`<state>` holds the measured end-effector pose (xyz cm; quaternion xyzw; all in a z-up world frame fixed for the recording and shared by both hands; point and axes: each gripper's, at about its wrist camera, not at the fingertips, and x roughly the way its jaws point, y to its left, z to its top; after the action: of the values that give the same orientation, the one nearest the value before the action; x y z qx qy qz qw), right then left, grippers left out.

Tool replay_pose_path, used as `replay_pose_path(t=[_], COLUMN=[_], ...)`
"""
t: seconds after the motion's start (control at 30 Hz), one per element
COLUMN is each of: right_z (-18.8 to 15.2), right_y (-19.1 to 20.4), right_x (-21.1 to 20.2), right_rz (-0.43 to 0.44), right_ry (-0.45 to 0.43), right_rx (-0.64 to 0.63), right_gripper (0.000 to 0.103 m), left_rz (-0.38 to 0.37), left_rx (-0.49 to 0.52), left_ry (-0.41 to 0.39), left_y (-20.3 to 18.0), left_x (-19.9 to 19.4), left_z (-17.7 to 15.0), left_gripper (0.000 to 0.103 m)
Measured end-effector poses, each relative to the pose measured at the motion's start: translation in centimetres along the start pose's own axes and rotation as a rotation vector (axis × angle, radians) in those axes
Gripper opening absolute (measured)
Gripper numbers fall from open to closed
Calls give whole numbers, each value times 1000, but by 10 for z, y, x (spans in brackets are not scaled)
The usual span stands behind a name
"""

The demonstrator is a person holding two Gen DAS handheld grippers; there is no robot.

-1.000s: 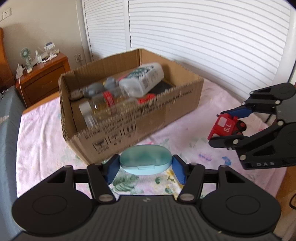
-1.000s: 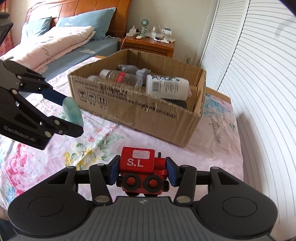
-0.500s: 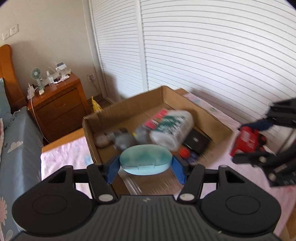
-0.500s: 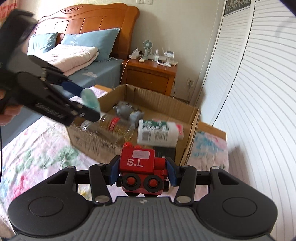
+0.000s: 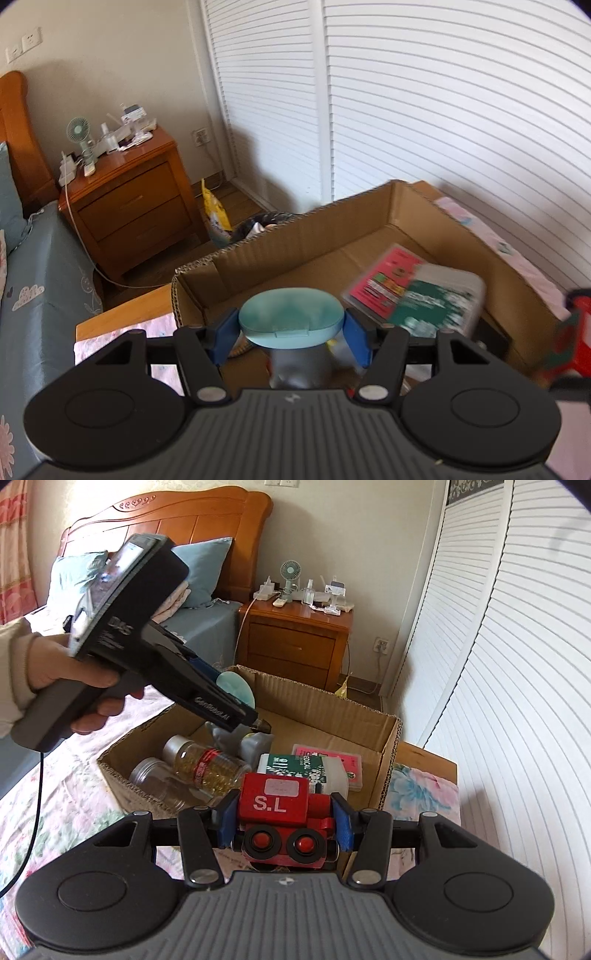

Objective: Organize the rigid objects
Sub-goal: 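Carry the teal case into the box and open the left tool while the right tool drops the train there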

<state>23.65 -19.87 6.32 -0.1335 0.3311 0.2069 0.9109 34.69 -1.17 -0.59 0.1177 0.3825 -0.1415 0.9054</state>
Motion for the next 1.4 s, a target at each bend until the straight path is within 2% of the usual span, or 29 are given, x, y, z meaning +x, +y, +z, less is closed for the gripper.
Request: replay_pose_path(t=[0.1, 0.17, 0.2, 0.23, 0.4, 0.5, 0.8, 0.9, 1.03, 1.23, 1.4], right_z=[1, 2, 2, 3, 8, 12, 31, 39, 48, 67, 77], right_y=[-3, -4, -5, -6, -8, -7, -4, -5, -7, -22, -39], right_x=[5, 8, 8, 10, 14, 16, 26, 35, 50, 87, 122], right_rz=[-2, -6, -8, -10, -15, -19, -32, -35, -48, -84, -87], right_ry=[10, 14, 17, 19, 25, 26, 41, 51, 69, 120, 176], right_rx=[9, 12, 13, 14, 21, 25, 48, 63, 82, 133, 218], right_gripper=[56, 56, 56, 56, 56, 56, 56, 56, 56, 56, 56], left_rz=[1, 5, 3, 6, 23, 19, -8, -16, 2, -20, 19], left_rx=[-28, -50, -53, -49, -6, 9, -10, -19, -23, -89, -74], left_ry=[-2, -11, -25, -49, -81, -100, -175, -175, -174, -180, -188], left_y=[5, 7, 8, 7, 3, 1, -6, -10, -15, -16, -20], left_x=[10, 10, 9, 6, -14, -30, -92, -107, -120, -133, -138], left_z=[3, 3, 4, 3, -5, -14, -48, -64, -87, -119, -133], left_gripper=[62, 78, 89, 94, 94, 98, 102, 102, 102, 102, 102])
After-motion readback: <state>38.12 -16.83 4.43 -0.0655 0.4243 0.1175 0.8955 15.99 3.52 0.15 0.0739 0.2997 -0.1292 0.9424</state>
